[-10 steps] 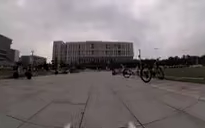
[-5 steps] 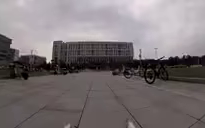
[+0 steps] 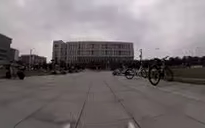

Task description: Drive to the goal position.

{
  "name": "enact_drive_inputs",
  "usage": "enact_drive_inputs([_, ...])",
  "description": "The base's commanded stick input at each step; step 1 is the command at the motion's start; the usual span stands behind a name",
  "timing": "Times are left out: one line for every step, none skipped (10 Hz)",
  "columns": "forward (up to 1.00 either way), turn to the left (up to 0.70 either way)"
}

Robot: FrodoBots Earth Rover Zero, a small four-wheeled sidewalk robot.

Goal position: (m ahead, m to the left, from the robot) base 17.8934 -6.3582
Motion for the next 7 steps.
enact_drive_inputs([0.7,0.0])
enact_drive_inputs([0.7,0.0])
enact_drive_inputs([0.7,0.0])
enact_drive_inputs([0.7,0.0])
enact_drive_inputs([0.7,0.0])
enact_drive_inputs([0.7,0.0])
enact_drive_inputs([0.7,0.0])
